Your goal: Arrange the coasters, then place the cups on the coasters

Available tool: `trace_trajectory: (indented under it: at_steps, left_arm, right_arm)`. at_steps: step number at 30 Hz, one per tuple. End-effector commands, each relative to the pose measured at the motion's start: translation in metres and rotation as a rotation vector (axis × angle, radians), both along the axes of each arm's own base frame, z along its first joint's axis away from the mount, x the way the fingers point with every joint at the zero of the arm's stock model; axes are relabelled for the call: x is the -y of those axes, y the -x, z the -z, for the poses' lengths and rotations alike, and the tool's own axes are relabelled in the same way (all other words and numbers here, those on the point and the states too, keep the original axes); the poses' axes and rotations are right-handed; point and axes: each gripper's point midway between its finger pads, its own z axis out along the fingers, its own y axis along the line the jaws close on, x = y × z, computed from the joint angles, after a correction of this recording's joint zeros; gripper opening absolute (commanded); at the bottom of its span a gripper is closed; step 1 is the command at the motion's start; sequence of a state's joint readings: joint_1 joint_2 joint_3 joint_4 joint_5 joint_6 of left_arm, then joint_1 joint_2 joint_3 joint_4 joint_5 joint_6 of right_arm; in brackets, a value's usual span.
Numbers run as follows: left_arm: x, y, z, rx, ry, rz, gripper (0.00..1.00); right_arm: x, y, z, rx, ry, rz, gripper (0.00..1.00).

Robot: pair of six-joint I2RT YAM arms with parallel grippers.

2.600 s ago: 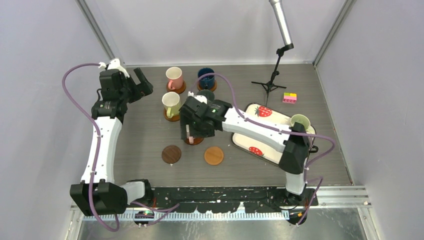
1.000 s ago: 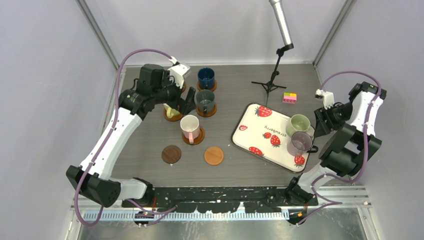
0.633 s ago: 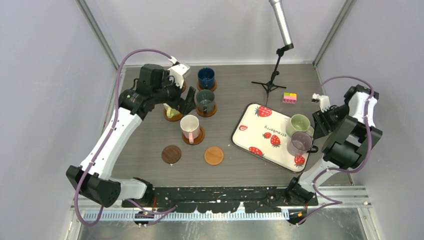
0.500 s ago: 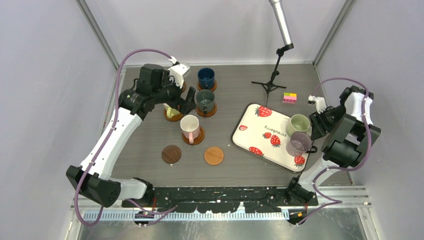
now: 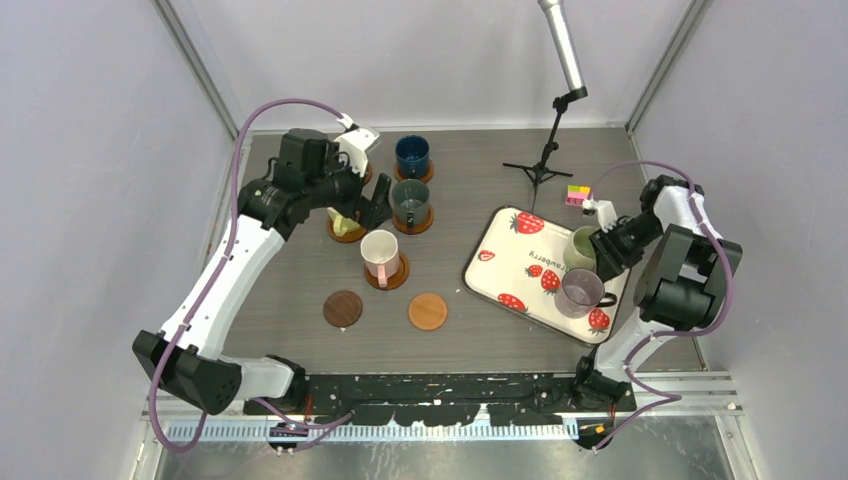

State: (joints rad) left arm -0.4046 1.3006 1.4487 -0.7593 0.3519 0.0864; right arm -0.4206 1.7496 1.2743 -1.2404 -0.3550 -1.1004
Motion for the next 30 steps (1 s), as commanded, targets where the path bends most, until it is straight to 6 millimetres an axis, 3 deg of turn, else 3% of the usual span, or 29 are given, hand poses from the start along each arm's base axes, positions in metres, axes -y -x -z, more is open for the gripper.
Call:
trace_trajectory:
  at_steps: [1,7,14,22,30]
  left_arm:
    - [0.004,-0.001,-0.007,0.025,0.027,0.005,1.0]
    - [0.007,-0.003,-0.002,0.0,0.049,-0.01,1.0]
    - [0.009,-0.009,0.002,-0.015,0.066,-0.036,1.0]
    - [0.008,-0.015,0.002,-0.015,0.09,-0.091,0.99]
    - [0.003,-0.017,-0.001,0.016,0.093,-0.118,0.99]
  right_arm:
    - [-0.034,-0.003,-0.008,0.019,-0.058,0.036,0.46]
    - [-0.069,-0.02,-0.007,0.046,-0.067,0.105,0.36]
    - [-0.102,-0.043,-0.012,0.082,-0.076,0.238,0.34]
    - [-0.102,-0.075,-0.012,0.142,0.009,0.51,0.48]
    - [-0.112,-0.08,-0.021,0.157,-0.016,0.607,0.52]
